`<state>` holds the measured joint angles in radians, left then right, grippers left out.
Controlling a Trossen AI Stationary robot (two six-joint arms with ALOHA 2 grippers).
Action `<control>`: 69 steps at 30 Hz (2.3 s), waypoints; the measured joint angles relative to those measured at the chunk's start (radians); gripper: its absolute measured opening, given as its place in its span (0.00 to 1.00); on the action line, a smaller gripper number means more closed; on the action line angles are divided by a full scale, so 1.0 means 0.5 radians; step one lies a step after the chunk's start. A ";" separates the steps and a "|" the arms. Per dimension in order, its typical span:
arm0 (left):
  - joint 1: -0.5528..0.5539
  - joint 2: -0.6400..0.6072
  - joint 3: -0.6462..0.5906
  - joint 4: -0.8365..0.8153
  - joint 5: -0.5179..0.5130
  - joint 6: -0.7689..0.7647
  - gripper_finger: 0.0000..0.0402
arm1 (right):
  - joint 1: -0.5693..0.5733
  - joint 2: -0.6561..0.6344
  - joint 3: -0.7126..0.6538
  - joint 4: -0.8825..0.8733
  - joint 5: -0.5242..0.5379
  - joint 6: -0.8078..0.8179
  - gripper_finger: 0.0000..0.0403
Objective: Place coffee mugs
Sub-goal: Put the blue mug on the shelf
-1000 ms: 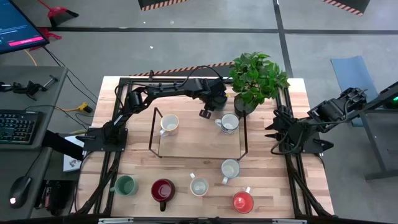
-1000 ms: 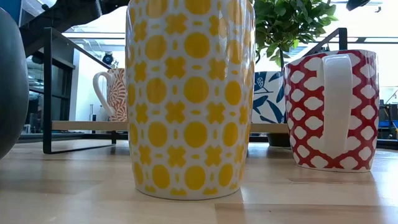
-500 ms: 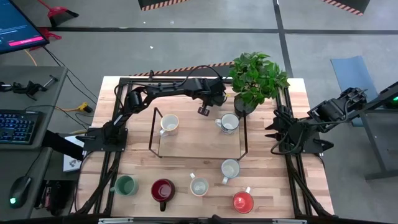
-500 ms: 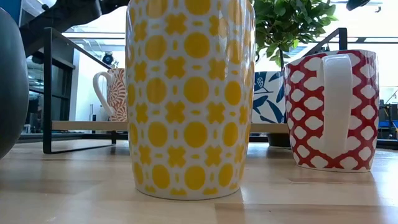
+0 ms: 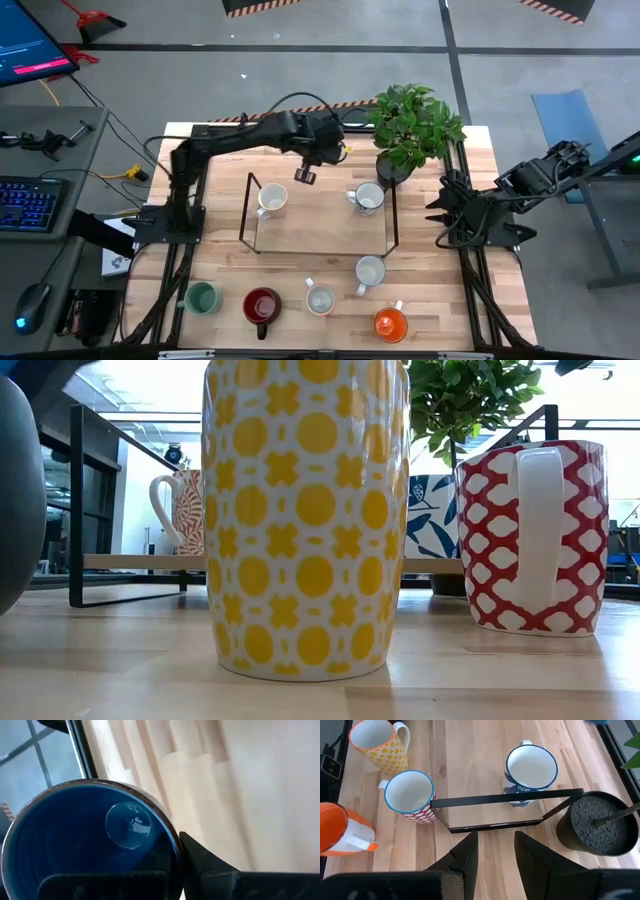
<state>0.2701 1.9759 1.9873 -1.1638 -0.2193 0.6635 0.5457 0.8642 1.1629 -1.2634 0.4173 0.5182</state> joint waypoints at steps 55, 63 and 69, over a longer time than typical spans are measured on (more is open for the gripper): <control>-1.371 -0.313 -0.648 -0.246 0.007 -2.631 0.01 | 0.000 0.046 0.000 0.119 0.001 -0.081 0.26; -1.371 -0.313 -0.649 -0.257 -0.004 -2.582 0.01 | 0.001 0.108 0.000 0.126 -0.007 -0.077 0.26; -1.374 -0.313 -0.649 -0.273 -0.075 -2.576 0.01 | 0.001 0.161 0.000 0.127 -0.018 -0.079 0.26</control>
<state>-0.4169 1.8194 1.6630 -1.3003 -0.2570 -0.6243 0.5461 0.9447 1.1629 -1.2000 0.4083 0.4786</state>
